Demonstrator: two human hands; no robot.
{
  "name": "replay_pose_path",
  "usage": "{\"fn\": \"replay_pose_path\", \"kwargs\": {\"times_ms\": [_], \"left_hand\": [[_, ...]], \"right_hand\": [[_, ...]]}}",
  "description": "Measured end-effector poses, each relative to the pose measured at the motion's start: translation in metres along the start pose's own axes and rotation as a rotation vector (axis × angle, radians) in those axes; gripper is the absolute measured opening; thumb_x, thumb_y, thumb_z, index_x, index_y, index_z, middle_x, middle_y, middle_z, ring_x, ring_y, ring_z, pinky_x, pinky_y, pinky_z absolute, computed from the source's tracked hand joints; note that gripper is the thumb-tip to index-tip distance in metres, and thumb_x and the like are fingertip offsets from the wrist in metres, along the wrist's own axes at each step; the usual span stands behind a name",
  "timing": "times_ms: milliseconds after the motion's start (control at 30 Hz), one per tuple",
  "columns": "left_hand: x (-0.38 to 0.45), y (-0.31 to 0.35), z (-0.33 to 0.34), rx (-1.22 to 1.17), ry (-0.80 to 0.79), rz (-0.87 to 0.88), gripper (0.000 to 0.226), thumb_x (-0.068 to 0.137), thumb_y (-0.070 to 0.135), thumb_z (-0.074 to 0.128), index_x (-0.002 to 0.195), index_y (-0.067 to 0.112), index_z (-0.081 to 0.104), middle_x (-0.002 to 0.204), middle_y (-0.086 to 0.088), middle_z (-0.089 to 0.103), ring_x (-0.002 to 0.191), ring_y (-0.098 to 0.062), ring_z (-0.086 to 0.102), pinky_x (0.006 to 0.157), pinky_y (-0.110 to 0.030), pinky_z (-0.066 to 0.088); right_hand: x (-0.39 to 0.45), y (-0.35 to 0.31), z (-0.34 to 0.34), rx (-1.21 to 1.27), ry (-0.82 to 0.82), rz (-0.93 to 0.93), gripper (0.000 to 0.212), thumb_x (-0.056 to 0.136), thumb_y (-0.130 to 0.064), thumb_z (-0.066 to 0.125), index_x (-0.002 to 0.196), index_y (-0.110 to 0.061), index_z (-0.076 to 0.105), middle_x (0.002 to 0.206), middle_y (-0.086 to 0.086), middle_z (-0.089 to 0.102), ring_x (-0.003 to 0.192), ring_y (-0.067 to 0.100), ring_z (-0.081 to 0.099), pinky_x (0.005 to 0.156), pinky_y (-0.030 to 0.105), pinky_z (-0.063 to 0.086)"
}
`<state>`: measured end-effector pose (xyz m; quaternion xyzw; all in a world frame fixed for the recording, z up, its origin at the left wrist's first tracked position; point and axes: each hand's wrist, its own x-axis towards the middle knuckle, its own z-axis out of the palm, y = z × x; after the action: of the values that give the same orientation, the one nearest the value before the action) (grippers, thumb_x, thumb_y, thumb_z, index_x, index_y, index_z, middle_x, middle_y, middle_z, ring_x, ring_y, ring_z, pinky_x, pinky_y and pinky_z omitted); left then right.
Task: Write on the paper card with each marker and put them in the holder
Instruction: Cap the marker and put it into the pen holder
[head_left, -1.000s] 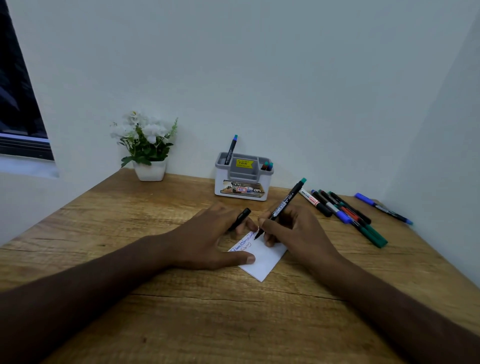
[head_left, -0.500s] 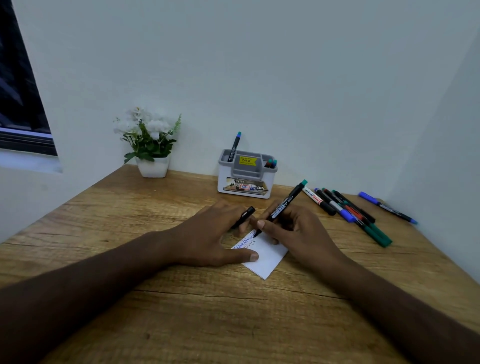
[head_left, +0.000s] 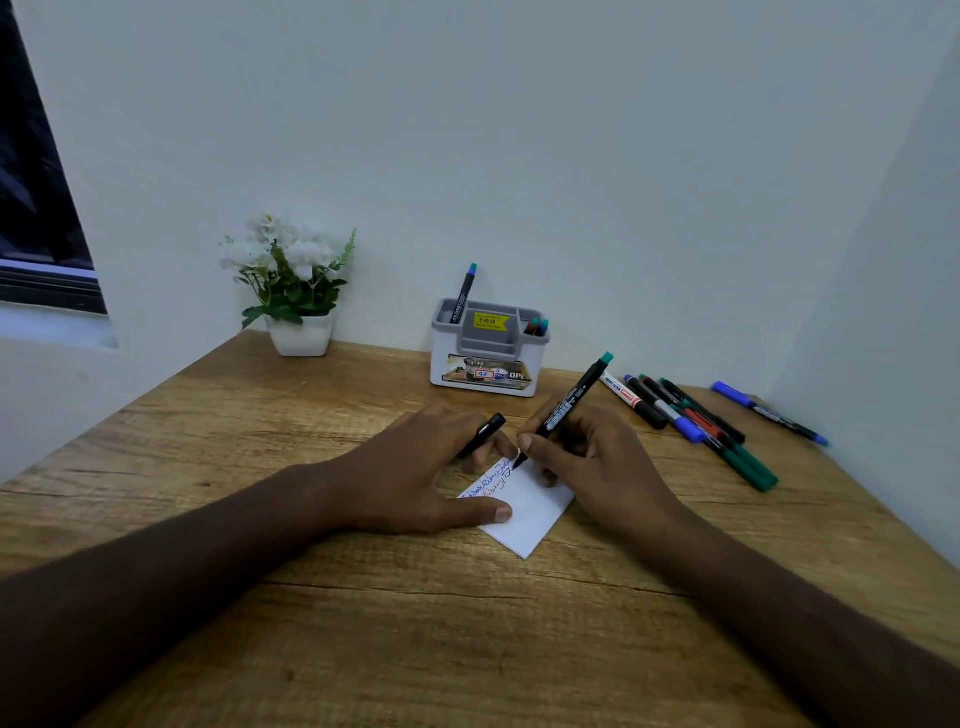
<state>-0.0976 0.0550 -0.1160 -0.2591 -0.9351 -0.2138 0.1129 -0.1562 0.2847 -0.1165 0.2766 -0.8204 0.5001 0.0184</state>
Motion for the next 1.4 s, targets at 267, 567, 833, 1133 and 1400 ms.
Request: {"fn": "replay_pose_path", "kwargs": {"times_ms": [267,567,833,1133,1400], "left_hand": [[0.0001,-0.0006,0.0006,-0.001,0.014,0.003,0.039,0.085,0.074,0.066,0.095,0.041,0.047,0.093,0.025,0.051,0.096,0.002,0.049,0.079,-0.025,0.041],[0.0007,-0.0008,0.0009,-0.014,-0.007,-0.004,0.031,0.086,0.074,0.066,0.098,0.053,0.047,0.096,0.024,0.053,0.098,0.001,0.05,0.082,-0.027,0.044],[0.0001,0.0028,-0.0018,-0.021,-0.012,-0.01,0.034,0.086,0.071,0.067,0.112,0.064,0.046,0.099,0.022,0.054,0.101,0.001,0.051,0.084,-0.021,0.041],[-0.0006,0.0009,-0.0016,-0.015,-0.03,-0.03,0.048,0.086,0.072,0.067,0.125,0.046,0.056,0.098,0.02,0.054,0.101,-0.001,0.052,0.088,-0.025,0.044],[0.0003,-0.0017,-0.0006,-0.01,-0.032,-0.039,0.051,0.086,0.073,0.066,0.127,0.046,0.055,0.1,0.024,0.053,0.102,0.002,0.05,0.082,-0.023,0.039]], "right_hand": [[0.0016,0.0001,0.0,0.011,0.003,0.038,0.002,0.099,-0.025,0.076,0.097,-0.027,0.075,0.081,0.003,0.079,0.069,0.02,0.075,0.067,0.022,0.059],[0.0015,0.0007,-0.001,0.038,0.022,0.055,0.005,0.098,-0.023,0.077,0.097,-0.027,0.075,0.081,-0.003,0.08,0.065,0.012,0.075,0.065,0.02,0.059],[0.002,0.001,-0.0001,0.056,0.049,0.065,0.006,0.098,-0.019,0.077,0.098,-0.024,0.075,0.082,0.005,0.079,0.063,0.014,0.074,0.065,0.024,0.063],[0.0016,-0.0001,-0.0017,0.111,0.066,0.099,0.004,0.099,-0.015,0.076,0.103,-0.015,0.075,0.08,0.009,0.079,0.066,0.018,0.076,0.07,0.033,0.065],[0.0018,-0.0009,-0.0033,0.129,0.063,0.102,0.007,0.1,-0.013,0.074,0.106,-0.015,0.073,0.078,0.009,0.078,0.067,0.02,0.075,0.076,0.04,0.066]]}}
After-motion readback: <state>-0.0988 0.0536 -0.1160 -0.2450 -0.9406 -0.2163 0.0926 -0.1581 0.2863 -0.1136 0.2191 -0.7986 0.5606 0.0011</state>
